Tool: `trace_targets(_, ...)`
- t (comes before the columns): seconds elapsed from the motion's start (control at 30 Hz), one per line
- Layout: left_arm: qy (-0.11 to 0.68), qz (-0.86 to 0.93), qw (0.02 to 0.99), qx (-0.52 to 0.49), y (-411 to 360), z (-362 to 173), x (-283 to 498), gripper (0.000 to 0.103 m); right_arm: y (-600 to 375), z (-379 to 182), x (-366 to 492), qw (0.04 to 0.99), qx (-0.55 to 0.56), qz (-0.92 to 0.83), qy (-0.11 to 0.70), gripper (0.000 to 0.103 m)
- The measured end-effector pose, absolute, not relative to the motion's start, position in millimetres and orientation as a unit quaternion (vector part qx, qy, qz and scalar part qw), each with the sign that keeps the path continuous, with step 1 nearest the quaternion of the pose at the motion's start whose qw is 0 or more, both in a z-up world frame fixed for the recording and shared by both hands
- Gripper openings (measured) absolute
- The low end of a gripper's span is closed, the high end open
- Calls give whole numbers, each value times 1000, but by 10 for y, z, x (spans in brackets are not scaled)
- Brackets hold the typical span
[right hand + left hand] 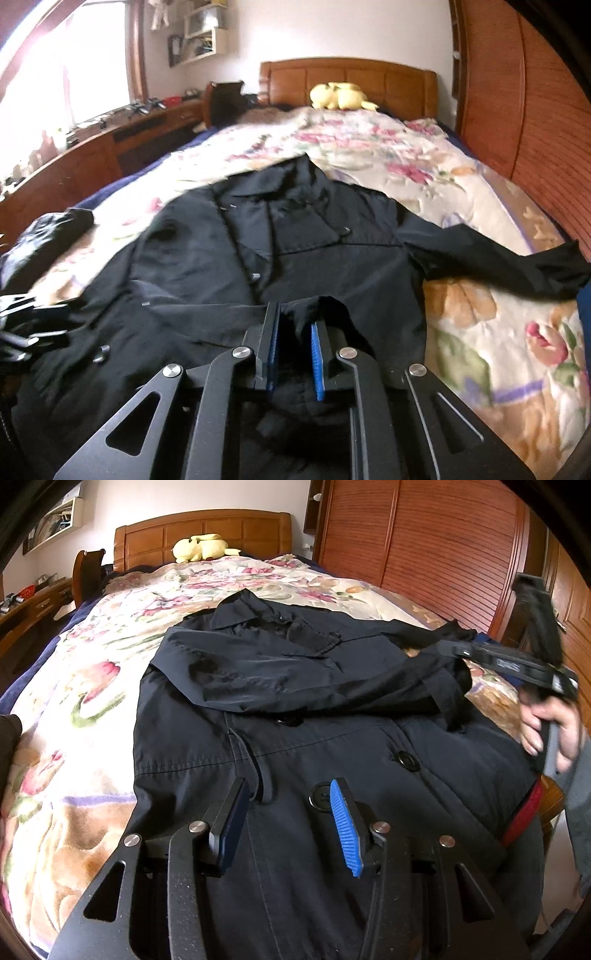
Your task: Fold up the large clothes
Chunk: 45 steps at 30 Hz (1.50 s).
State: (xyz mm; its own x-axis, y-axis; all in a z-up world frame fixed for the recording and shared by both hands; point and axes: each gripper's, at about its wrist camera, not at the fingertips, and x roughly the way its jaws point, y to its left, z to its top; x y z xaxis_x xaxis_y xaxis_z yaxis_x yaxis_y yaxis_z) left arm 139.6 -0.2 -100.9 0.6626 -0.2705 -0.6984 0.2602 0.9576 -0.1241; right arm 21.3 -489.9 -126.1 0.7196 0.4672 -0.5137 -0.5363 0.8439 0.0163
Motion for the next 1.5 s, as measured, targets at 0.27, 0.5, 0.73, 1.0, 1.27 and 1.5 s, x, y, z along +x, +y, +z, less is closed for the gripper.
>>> trace_targets(0.27, 374, -144, 916, -16, 42, -929, 1268, 47, -4982, -1386, -371, 910, -73, 297, 279, 15)
trace_targets(0.5, 368, -144, 918, -22, 72, -912, 1265, 47, -5096, -1627, -647, 895, -44, 304, 324, 15)
trace_targets(0.73, 369, -145, 918, -16, 19, -925, 1281, 47, -4931, -1658, -761, 888, -62, 301, 342, 27)
trace_targets(1.0, 368, -145, 918, -19, 32, -920, 1274, 47, -5009, -1295, -862, 903, -58, 298, 303, 51)
trace_targets(1.27, 369, -147, 918, -19, -10, -924, 1306, 47, -5084, -1219, -649, 919, -57, 287, 265, 51)
trace_targets(1.5, 368, -151, 917, -13, -101, -907, 1349, 47, -4902, -1699, -326, 908, -49, 275, 313, 50)
